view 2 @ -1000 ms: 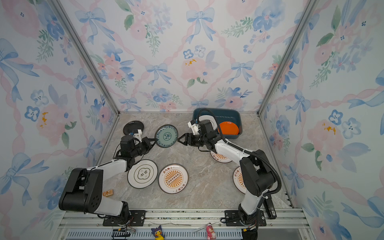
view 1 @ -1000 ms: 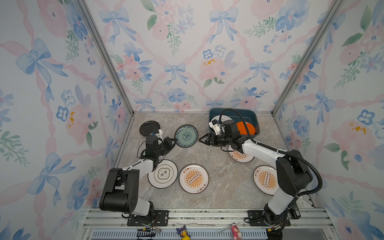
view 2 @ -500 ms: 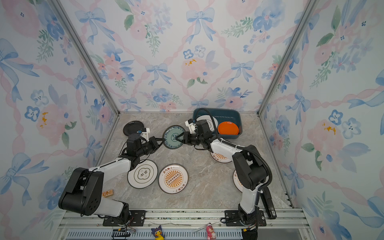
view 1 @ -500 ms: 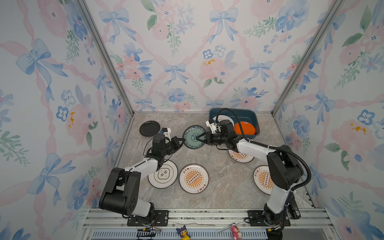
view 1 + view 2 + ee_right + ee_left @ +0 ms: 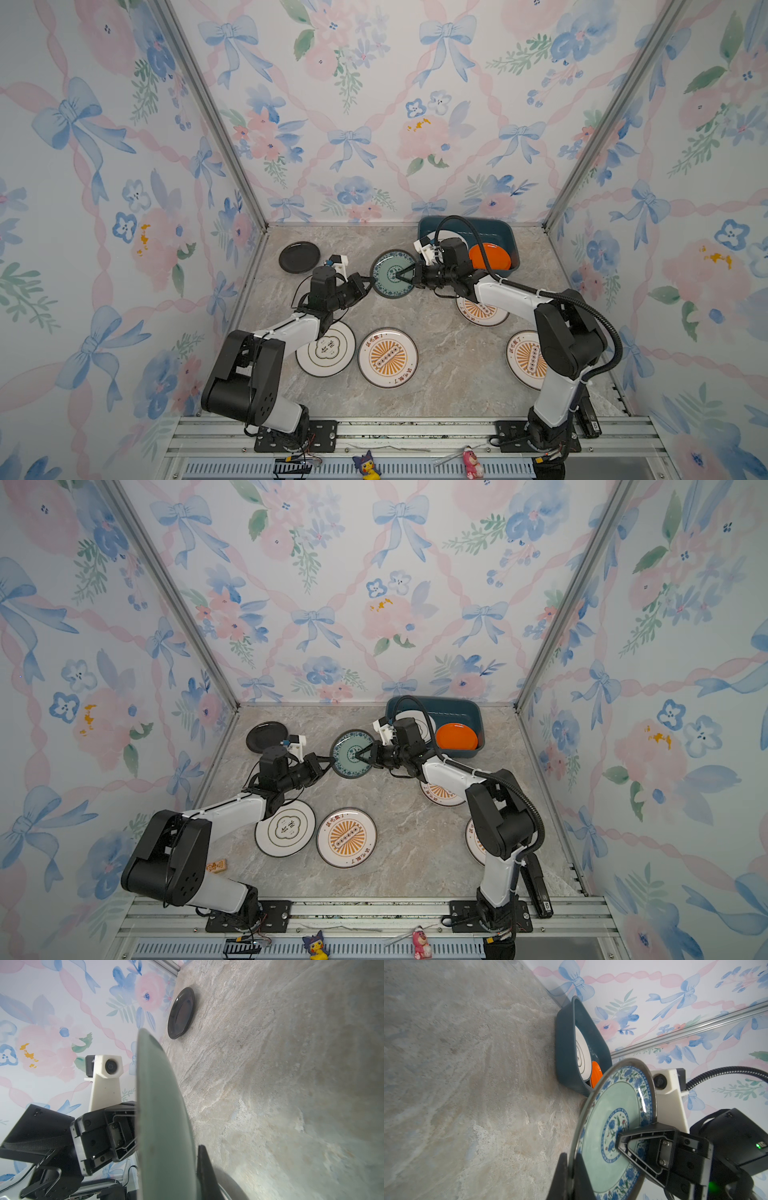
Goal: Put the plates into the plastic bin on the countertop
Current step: 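Tilt the floral plate up with the left gripper toward the right gripper, then lower the floral plate into the bin with the right gripper while the left withdraws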
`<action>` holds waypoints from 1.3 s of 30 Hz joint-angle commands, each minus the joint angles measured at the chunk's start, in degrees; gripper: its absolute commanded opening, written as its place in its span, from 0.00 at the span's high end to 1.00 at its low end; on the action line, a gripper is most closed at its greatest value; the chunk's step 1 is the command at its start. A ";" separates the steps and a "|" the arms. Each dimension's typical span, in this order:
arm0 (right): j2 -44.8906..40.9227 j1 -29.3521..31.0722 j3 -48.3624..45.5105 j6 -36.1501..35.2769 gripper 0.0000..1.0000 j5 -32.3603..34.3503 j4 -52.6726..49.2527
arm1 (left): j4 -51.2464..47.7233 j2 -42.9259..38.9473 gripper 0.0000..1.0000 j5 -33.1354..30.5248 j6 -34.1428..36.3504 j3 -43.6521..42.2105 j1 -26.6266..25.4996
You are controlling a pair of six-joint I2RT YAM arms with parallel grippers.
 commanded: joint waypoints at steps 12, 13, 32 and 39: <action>-10.38 -9.94 7.06 -15.08 1.00 12.81 -26.50 | -4.48 -3.30 0.04 1.35 6.96 1.83 -0.46; -10.89 -11.81 7.33 -15.40 1.00 13.77 -27.90 | -5.44 -3.71 0.02 1.52 8.22 1.99 -0.46; -2.76 -32.95 17.25 -18.59 1.00 26.12 -38.67 | -12.40 -5.76 0.02 -1.41 17.74 -1.14 -0.13; 4.66 -34.84 20.96 -16.75 1.00 23.87 -36.94 | -14.24 -5.45 0.02 -1.86 19.31 -0.80 0.11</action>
